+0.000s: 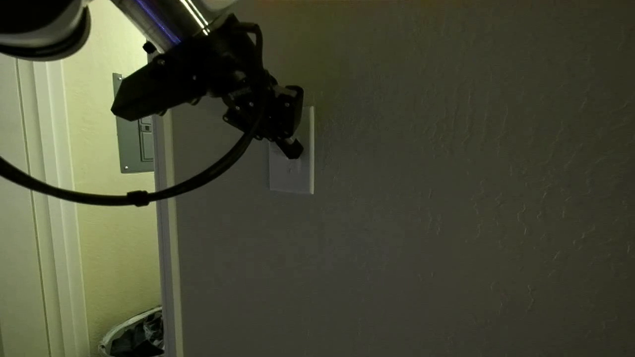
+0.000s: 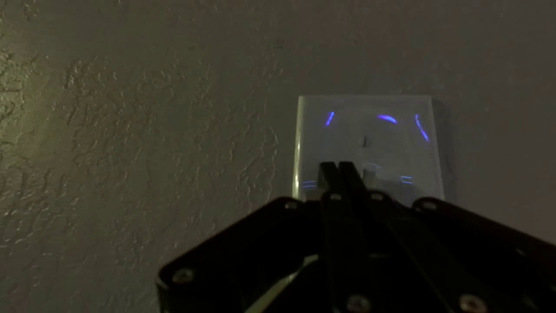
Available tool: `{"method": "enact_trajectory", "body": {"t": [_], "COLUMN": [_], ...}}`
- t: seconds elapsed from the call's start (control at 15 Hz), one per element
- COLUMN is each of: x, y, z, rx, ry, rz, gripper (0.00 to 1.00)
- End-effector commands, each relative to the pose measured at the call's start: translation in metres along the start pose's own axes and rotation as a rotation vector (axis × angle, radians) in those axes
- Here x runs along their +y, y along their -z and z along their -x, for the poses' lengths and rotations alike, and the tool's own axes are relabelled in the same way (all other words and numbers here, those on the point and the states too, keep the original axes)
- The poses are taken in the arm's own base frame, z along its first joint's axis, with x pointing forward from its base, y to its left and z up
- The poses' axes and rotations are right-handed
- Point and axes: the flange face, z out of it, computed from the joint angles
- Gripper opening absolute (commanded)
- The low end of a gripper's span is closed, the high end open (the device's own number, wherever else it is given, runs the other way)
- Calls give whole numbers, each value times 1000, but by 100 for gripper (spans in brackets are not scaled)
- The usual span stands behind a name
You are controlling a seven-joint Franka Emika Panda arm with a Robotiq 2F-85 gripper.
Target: Turn on the light switch, turn off the light switch then turn on the light switch
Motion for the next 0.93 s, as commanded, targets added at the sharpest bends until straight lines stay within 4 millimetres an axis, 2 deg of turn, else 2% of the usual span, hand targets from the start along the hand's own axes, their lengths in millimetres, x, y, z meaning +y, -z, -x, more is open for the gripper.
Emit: {"method": "enact_trajectory", "body": {"t": [0.0, 0.6, 0.87], "x": [-3, 9, 5], "y": [22, 9, 5], "z": [-4, 19, 20], "rx": [35, -23, -27], "ry": [-49, -73, -80], "rz": [-29, -13, -26], "gripper": [6, 6, 6]}}
